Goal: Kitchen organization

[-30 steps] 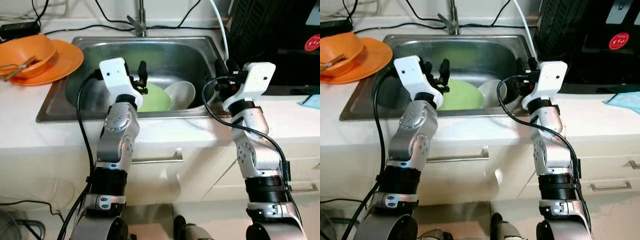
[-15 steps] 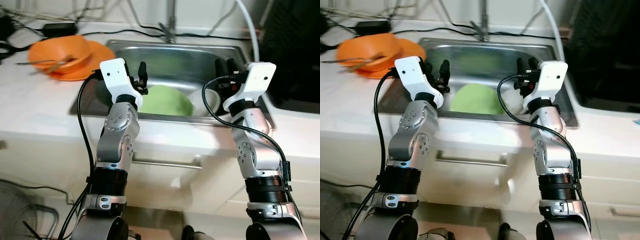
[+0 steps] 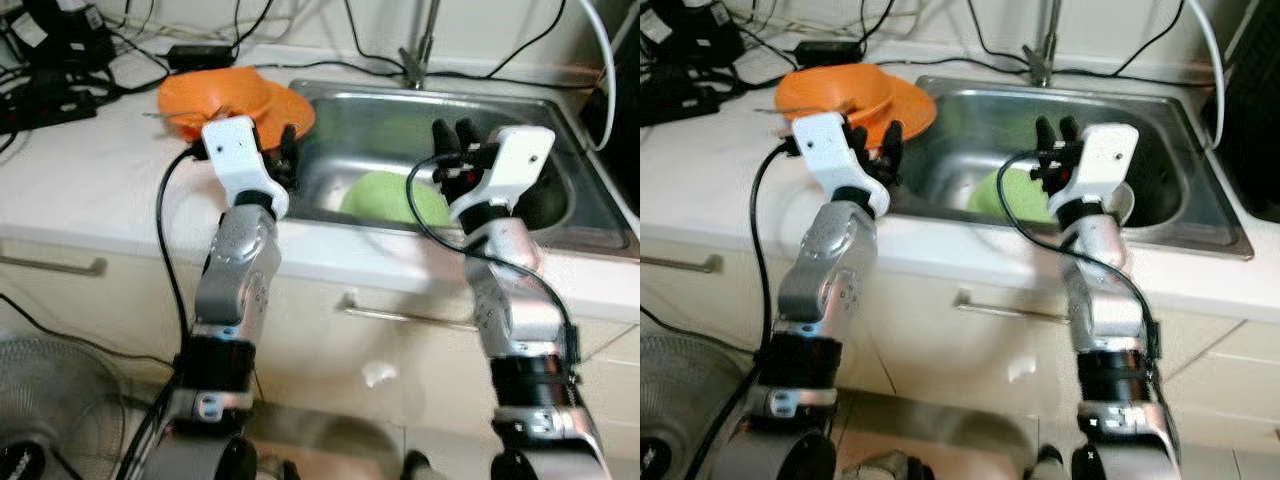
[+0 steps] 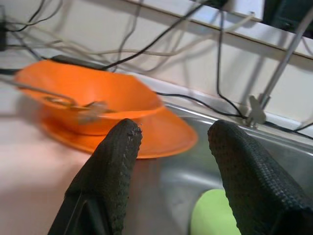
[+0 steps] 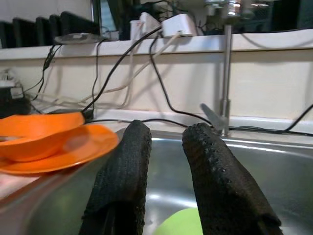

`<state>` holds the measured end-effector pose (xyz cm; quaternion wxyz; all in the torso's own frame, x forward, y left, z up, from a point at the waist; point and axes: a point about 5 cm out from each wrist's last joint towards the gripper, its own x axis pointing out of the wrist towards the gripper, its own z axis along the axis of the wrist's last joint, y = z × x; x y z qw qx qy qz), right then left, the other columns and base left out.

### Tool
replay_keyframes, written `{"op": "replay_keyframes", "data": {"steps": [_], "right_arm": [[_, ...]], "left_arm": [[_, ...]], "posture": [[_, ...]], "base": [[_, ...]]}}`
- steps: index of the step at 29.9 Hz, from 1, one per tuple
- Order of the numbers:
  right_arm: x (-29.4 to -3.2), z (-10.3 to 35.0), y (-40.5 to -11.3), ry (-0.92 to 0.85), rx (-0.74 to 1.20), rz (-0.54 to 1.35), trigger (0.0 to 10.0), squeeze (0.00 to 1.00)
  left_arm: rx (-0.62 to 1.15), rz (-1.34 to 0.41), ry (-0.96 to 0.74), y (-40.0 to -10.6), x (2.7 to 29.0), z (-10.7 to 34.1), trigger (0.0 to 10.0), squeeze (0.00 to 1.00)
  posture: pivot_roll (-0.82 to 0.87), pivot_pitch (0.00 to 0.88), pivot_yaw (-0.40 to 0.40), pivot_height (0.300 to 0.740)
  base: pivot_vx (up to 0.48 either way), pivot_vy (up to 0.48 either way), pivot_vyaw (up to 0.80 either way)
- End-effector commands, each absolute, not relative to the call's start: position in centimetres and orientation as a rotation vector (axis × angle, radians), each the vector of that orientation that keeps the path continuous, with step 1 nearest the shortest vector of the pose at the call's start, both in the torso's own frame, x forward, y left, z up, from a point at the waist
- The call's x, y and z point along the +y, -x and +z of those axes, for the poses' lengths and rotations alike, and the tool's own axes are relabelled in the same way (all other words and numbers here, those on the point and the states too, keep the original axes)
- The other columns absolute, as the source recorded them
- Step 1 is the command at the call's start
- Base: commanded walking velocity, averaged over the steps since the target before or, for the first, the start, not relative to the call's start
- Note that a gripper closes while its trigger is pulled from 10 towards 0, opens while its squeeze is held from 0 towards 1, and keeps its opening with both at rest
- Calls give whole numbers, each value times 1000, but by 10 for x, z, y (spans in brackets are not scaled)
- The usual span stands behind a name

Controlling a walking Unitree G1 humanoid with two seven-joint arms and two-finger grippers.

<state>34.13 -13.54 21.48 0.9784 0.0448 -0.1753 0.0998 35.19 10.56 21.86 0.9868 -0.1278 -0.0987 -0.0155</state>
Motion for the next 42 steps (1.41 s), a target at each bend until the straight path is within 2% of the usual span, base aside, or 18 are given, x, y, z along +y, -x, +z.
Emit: {"op": "replay_keyframes", "data": {"steps": [1, 5, 21, 26, 32, 37, 42], "right_arm": [[-142, 216, -341, -92, -356, 179, 10000, 0], [-143, 216, -341, -90, -355, 177, 10000, 0], [-142, 217, -342, -82, -357, 177, 10000, 0], [-143, 216, -342, -86, -348, 171, 10000, 0], [-144, 214, -344, -80, -335, 163, 10000, 0], [-143, 207, -346, -91, -323, 153, 10000, 0], [-139, 207, -350, -104, -327, 155, 10000, 0]], "left_arm": [[-191, -42, 258, -351, 100, 219, 10000, 0], [-192, -42, 256, -351, 100, 219, 10000, 0], [-167, -79, 213, -350, 94, 215, 10000, 0], [-168, -75, 195, -351, 97, 215, 10000, 0], [-146, -91, 182, -351, 94, 210, 10000, 0], [-125, -127, 13, -353, 95, 194, 10000, 0], [-137, -115, -10, -354, 101, 198, 10000, 0]], "posture": [[11, 111, 22, 740], [10, 112, 21, 740], [18, 118, 14, 740], [19, 122, 14, 740], [24, 124, 14, 740], [43, 110, 23, 740], [69, 95, 31, 740]], "base": [[0, 480, 0], [0, 458, 0], [0, 0, 0], [404, 0, 0], [459, 0, -719], [459, 0, 0], [455, 0, 0]]}}
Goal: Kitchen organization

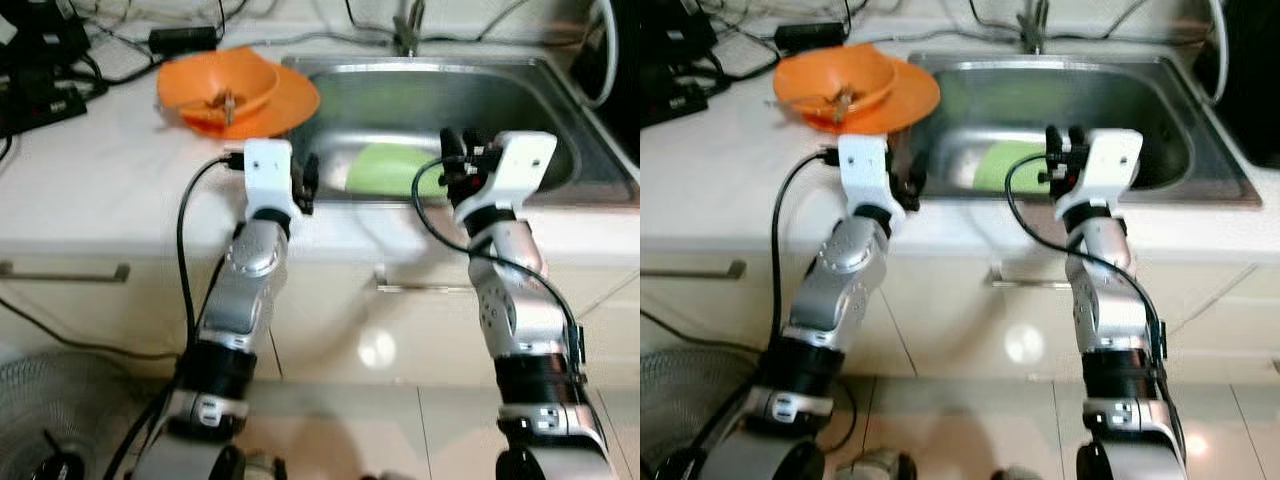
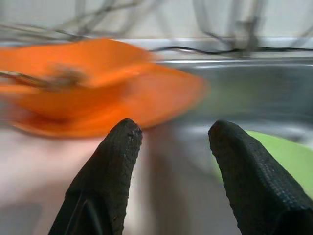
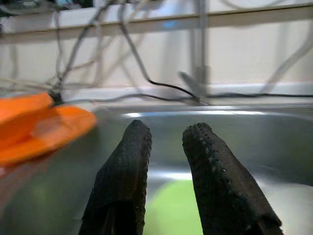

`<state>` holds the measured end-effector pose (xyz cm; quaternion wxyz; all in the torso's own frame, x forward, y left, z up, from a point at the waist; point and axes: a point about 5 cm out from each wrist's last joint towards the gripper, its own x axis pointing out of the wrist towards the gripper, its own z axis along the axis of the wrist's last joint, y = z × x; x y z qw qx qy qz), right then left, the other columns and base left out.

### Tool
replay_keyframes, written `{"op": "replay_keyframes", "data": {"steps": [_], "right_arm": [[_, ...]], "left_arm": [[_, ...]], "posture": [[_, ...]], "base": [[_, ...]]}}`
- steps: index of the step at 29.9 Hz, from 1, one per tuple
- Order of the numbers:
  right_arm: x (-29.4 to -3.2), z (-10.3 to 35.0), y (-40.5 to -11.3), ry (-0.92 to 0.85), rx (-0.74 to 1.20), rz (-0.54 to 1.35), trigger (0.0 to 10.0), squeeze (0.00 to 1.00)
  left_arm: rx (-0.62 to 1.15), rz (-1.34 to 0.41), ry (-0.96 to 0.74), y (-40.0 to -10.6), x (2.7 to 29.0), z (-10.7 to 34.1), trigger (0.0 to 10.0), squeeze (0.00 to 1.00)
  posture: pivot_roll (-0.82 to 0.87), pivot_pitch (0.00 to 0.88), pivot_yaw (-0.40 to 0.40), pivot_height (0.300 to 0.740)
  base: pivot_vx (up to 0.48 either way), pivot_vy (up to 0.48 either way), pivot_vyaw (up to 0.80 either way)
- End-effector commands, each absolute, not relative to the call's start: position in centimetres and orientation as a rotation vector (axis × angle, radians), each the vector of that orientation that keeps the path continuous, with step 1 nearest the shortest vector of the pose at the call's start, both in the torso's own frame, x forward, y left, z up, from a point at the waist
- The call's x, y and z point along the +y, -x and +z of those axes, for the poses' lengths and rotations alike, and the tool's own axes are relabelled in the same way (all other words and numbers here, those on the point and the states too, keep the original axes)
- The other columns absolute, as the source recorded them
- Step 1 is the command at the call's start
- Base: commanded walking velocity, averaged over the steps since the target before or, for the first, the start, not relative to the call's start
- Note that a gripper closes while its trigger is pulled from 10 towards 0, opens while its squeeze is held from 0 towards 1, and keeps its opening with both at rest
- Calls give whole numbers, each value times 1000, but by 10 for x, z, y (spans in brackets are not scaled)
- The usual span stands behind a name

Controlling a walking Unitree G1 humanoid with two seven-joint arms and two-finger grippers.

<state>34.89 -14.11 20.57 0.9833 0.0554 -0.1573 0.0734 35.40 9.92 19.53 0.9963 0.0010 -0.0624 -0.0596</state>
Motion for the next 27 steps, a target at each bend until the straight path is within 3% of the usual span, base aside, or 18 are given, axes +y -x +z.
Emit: {"op": "replay_keyframes", "data": {"steps": [1, 13, 27], "right_arm": [[-138, 206, -351, -108, -325, 155, 10000, 0], [-122, 199, -355, -148, -316, 177, 10000, 0], [-126, 200, -356, -144, -330, 170, 10000, 0]], "left_arm": [[-142, -113, -12, -354, 102, 199, 10000, 0], [-159, -86, -25, -348, 114, 199, 10000, 0], [-108, -109, -3, -357, 110, 202, 10000, 0]], "posture": [[82, 88, 35, 740], [114, 60, 46, 740], [100, 54, 49, 740]], "base": [[307, 0, 0], [0, 0, 0], [0, 0, 0]]}}
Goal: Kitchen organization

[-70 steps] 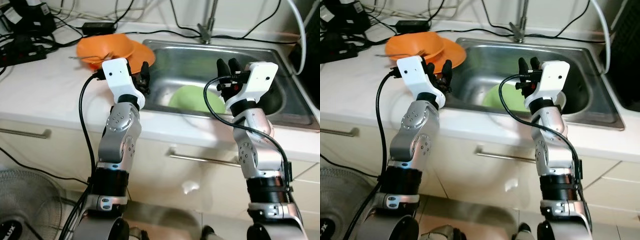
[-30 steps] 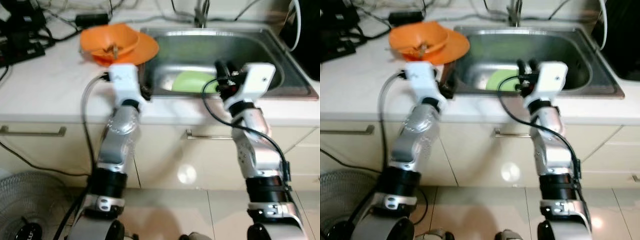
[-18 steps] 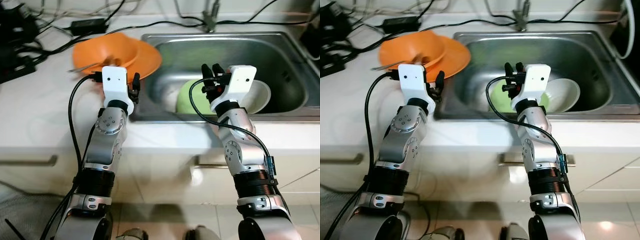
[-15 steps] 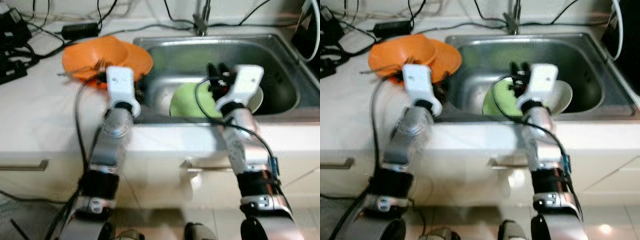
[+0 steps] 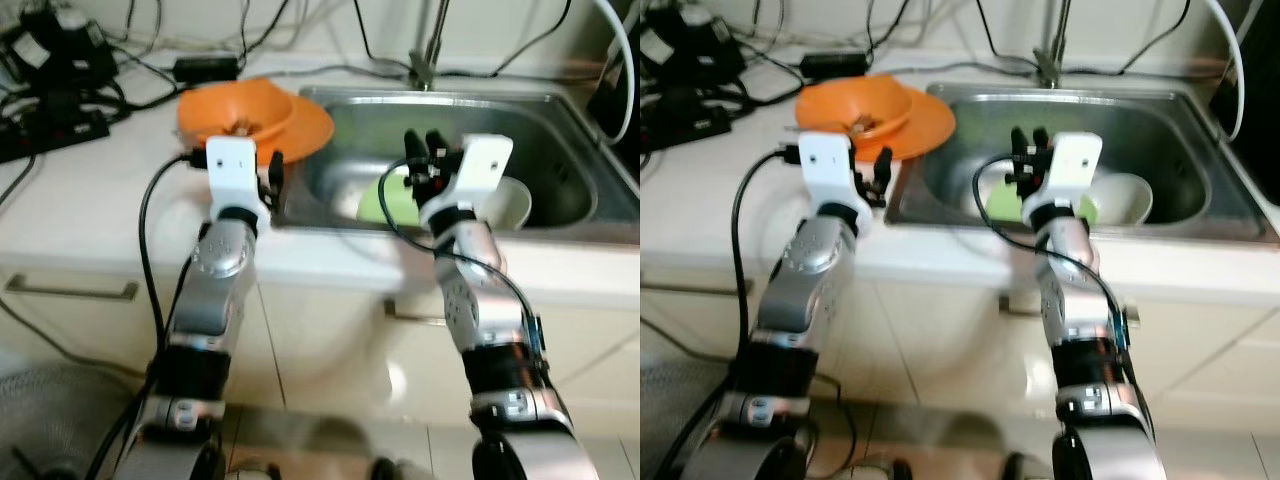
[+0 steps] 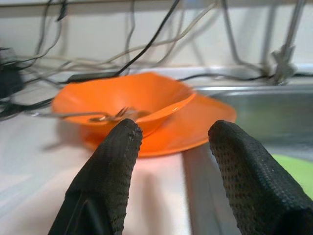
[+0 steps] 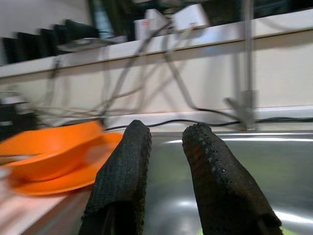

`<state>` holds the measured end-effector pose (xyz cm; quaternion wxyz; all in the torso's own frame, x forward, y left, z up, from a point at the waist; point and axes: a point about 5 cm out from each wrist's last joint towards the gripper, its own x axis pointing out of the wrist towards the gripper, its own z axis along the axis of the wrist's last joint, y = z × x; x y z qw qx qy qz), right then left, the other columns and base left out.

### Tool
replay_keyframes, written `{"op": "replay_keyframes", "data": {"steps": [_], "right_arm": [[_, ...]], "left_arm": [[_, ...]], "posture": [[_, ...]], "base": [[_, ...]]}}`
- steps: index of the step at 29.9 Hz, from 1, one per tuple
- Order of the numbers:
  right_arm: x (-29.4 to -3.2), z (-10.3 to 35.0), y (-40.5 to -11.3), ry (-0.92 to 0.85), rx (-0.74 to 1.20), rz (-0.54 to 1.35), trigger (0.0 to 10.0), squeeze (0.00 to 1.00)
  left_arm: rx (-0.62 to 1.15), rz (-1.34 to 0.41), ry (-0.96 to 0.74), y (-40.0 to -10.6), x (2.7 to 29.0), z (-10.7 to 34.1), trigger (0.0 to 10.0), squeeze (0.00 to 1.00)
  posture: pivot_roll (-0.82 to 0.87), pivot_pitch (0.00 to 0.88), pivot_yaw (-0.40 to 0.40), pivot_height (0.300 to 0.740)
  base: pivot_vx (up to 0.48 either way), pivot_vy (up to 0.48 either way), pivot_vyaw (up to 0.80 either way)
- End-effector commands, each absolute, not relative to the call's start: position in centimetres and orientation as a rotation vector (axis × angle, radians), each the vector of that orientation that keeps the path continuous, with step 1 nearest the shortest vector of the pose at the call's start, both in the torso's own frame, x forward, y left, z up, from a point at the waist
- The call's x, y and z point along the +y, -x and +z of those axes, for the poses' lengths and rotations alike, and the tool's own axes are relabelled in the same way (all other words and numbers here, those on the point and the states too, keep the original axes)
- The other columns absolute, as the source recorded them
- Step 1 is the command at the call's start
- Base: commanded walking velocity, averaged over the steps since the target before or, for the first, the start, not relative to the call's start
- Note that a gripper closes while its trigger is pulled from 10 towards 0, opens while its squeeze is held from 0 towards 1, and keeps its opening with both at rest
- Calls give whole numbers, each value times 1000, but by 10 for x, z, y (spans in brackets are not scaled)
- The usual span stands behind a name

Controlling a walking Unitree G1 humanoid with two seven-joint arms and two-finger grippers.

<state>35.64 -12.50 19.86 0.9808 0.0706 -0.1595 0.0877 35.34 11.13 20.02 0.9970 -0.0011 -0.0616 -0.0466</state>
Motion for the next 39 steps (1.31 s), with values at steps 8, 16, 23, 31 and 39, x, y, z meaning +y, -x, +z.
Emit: {"op": "replay_keyframes", "data": {"steps": [8, 16, 23, 31, 39], "right_arm": [[-130, 200, -356, -141, -332, 161, 10000, 0], [-130, 202, -358, -136, -336, 163, 10000, 0], [-131, 201, -358, -129, -332, 164, 10000, 0], [-132, 201, -358, -111, -328, 168, 10000, 0], [-132, 201, -357, -97, -328, 168, 10000, 0]], "left_arm": [[-81, -122, 9, -359, 109, 200, 10000, 0], [-64, -135, 15, -359, 107, 197, 10000, 0], [-52, -127, 12, -361, 111, 194, 10000, 0], [-47, -123, 14, -362, 112, 193, 10000, 0], [-45, -109, 11, -364, 118, 192, 10000, 0]], "posture": [[92, 62, 42, 740], [93, 59, 36, 740], [88, 59, 34, 740], [68, 52, 38, 740], [61, 44, 49, 740]], "base": [[0, 0, 0], [0, 0, 0], [0, 0, 0], [0, 0, 0], [0, 0, 0]]}}
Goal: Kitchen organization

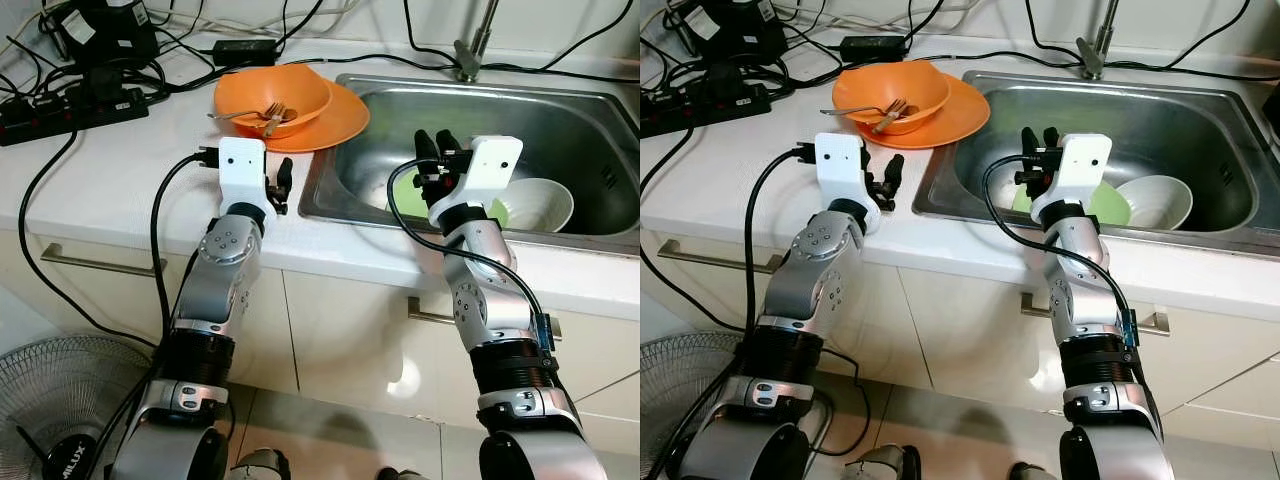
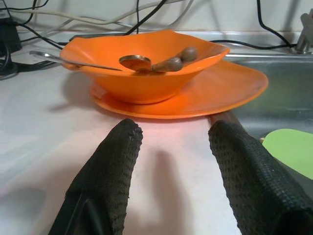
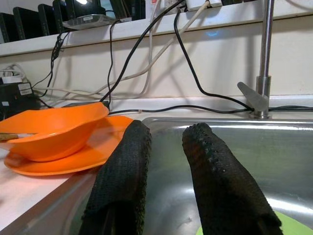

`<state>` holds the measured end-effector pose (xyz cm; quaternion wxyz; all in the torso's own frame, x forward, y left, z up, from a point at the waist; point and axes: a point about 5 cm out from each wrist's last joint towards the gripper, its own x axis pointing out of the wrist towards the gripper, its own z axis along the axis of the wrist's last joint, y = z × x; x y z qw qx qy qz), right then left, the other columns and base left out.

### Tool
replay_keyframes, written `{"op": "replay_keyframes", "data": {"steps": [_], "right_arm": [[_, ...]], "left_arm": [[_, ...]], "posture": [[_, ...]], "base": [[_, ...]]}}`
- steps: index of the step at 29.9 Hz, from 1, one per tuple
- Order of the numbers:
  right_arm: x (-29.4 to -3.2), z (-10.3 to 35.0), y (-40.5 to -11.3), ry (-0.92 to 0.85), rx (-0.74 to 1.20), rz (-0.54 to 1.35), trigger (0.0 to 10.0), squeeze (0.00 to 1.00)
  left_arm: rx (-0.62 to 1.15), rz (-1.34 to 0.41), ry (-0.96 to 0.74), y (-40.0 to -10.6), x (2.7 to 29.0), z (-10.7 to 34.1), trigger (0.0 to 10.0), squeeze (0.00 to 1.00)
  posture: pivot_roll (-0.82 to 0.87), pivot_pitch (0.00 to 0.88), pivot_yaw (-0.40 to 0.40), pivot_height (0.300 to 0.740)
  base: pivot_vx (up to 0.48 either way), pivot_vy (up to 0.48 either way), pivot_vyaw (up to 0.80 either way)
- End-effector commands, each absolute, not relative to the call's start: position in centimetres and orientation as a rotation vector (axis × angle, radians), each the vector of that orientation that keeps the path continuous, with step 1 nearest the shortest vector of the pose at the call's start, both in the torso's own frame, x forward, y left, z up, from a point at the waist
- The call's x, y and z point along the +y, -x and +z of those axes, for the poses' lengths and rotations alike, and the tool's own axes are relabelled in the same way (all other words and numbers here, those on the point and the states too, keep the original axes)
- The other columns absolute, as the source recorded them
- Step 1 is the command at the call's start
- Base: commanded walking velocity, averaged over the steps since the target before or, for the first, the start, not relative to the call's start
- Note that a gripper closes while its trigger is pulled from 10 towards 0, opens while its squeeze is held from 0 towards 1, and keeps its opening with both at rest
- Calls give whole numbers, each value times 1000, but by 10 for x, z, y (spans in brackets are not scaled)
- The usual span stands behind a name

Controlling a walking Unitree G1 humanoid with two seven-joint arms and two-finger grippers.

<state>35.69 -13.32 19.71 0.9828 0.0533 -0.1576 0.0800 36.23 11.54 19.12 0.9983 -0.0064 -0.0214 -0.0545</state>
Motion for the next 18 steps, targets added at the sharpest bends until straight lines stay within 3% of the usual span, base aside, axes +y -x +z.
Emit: {"op": "replay_keyframes", "data": {"steps": [1, 15, 18], "right_arm": [[-132, 201, -357, -97, -328, 168, 10000, 0], [-130, 200, -356, -98, -328, 170, 10000, 0], [-133, 199, -355, -100, -326, 158, 10000, 0]], "left_arm": [[-45, -109, 11, -364, 118, 192, 10000, 0], [-39, -94, 0, -367, 122, 193, 10000, 0], [-41, -90, -3, -367, 123, 194, 10000, 0]], "posture": [[61, 44, 49, 740], [63, 46, 56, 740], [62, 54, 55, 740]], "base": [[0, 0, 0], [0, 0, 0], [251, 0, 0]]}}
